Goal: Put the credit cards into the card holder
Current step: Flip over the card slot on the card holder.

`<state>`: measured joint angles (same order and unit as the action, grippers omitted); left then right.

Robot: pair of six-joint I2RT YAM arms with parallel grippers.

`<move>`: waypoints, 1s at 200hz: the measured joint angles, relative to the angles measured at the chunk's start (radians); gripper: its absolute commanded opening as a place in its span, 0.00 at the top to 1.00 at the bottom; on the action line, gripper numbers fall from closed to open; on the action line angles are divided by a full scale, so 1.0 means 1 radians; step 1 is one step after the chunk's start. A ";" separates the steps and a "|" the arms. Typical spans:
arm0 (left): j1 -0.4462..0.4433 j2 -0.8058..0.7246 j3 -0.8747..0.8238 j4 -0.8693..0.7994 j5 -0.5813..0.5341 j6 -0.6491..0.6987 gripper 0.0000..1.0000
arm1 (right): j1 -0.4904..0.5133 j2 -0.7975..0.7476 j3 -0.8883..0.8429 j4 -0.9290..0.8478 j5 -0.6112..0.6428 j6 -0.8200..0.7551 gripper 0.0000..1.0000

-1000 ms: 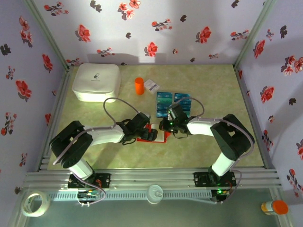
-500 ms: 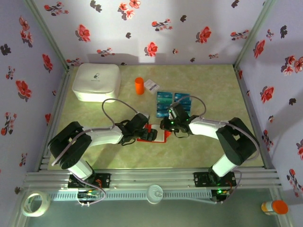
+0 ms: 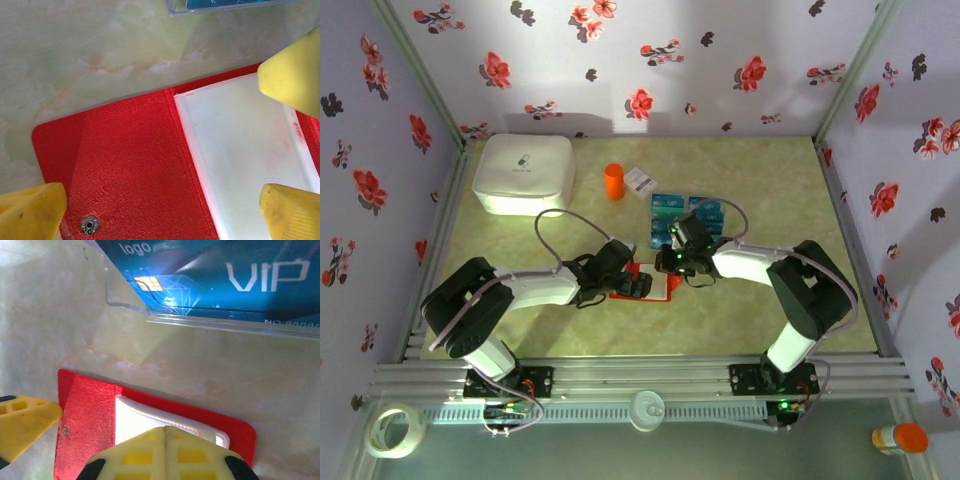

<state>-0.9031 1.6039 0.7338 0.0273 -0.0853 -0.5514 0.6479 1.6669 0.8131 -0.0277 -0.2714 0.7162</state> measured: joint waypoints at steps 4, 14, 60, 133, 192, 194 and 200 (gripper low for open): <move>0.000 0.000 0.000 0.000 0.000 0.000 0.00 | 0.000 0.003 0.000 0.001 -0.002 0.000 0.99; 0.000 0.000 0.000 0.000 0.000 0.000 0.00 | 0.000 0.010 -0.003 0.008 -0.006 0.001 0.99; 0.001 0.000 0.000 0.000 0.000 0.000 0.00 | 0.006 0.045 -0.013 0.091 -0.047 0.028 1.00; 0.003 0.000 0.000 0.001 0.003 0.000 0.00 | 0.017 0.056 -0.040 0.179 -0.074 0.091 1.00; 0.007 0.003 0.000 -0.002 0.003 0.002 0.15 | 0.018 0.063 -0.044 0.205 -0.086 0.109 1.00; 0.008 0.003 0.000 -0.002 0.003 0.003 0.16 | 0.018 0.063 -0.044 0.206 -0.086 0.111 1.00; 0.009 0.005 0.000 -0.002 0.003 0.003 0.17 | 0.018 0.063 -0.044 0.207 -0.088 0.114 0.99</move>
<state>-0.8940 1.6089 0.7338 0.0257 -0.0822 -0.5484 0.6659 1.7302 0.7689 0.1795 -0.3592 0.8307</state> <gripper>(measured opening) 0.858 0.058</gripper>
